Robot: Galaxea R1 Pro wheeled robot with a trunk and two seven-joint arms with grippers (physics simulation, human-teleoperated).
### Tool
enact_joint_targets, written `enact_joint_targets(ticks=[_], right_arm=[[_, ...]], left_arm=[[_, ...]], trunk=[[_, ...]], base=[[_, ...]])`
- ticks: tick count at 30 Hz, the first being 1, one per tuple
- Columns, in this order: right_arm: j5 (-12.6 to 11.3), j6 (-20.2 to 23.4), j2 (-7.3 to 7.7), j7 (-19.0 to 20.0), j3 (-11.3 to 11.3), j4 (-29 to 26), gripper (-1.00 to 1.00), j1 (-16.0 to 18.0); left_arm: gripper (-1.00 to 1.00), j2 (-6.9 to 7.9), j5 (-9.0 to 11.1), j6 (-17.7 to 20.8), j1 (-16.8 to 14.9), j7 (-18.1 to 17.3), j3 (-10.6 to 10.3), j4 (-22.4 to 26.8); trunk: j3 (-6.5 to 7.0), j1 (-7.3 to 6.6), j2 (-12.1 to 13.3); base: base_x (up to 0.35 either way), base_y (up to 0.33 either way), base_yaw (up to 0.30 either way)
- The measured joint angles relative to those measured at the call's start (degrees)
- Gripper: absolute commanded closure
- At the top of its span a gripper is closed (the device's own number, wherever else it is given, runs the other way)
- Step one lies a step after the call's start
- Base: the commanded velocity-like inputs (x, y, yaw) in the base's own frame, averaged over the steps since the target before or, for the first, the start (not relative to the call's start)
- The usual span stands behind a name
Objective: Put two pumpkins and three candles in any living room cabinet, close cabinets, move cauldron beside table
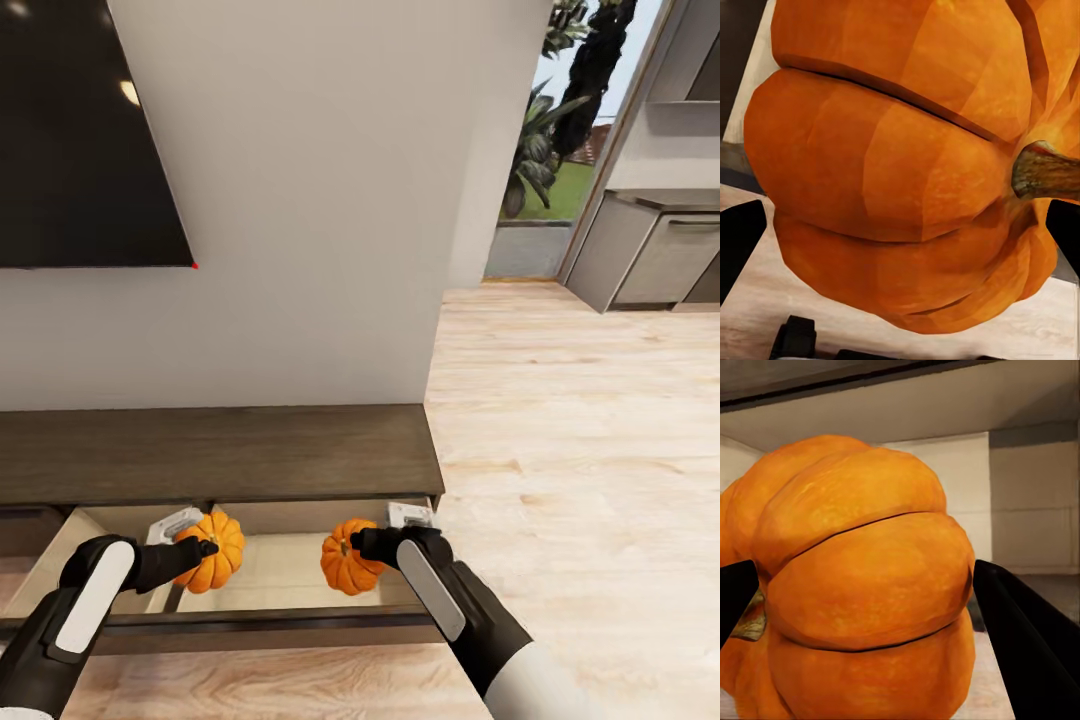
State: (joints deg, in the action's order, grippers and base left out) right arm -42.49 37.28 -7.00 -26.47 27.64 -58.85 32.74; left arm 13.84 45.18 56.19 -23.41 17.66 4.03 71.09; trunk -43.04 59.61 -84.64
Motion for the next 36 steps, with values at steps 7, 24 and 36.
enact_joint_targets(ticks=[7,24,36], right_arm=[[1.05,-5.22,-2.06,0.11,3.23,6.97,1.00,3.00],[1.86,-5.63,-1.94,-0.79,4.42,6.73,1.00,3.15],[1.19,-5.88,-1.56,-0.26,4.11,6.85,1.00,3.14]], left_arm=[[1.00,-6.23,-8.95,-2.30,-6.68,4.67,-3.09,-10.51],[1.00,-12.78,-19.56,-12.03,-8.55,7.88,-3.93,-16.08],[1.00,-12.82,-19.50,-12.07,-8.54,7.74,-3.91,-15.96]], trunk=[[0.00,0.00,0.00],[0.00,0.00,0.00],[-0.18,0.00,0.00]], base=[[0.000,0.000,0.000],[0.000,0.016,0.000],[0.004,0.137,-0.072]])
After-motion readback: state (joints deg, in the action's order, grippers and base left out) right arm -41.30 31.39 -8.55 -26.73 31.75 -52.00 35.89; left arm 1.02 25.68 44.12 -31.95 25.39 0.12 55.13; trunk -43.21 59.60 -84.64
